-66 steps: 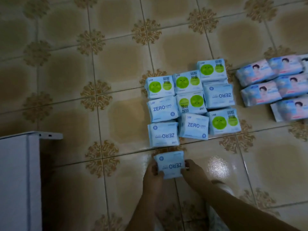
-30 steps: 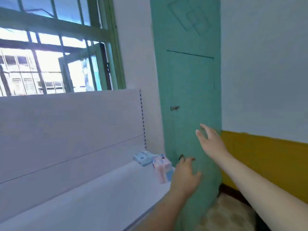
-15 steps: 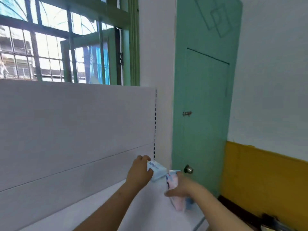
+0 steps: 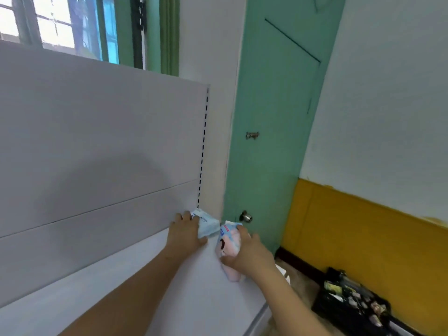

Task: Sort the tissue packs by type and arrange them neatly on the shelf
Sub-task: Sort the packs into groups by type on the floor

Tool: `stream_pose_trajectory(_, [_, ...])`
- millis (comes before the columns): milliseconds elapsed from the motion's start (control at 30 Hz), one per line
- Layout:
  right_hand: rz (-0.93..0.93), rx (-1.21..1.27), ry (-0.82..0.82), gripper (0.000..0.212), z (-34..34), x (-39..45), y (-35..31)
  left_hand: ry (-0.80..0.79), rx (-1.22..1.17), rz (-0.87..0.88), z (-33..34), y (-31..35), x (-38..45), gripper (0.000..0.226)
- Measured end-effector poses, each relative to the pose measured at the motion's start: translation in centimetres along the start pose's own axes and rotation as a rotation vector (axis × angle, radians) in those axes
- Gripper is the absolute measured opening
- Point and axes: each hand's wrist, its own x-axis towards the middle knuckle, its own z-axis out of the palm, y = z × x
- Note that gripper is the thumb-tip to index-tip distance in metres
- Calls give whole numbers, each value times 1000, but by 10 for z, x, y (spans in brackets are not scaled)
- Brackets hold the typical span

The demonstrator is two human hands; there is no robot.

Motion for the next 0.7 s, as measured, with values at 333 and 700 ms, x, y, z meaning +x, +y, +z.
stream_pose_trajectory(333, [3,630,73,75,-6,-6,42,-90,-1037,-154,-54,20,-45,44])
stream_pose_trajectory(700, [48,1130,273,61,-81,-81,128,-434,-1964,-88,-111,114,-64,37])
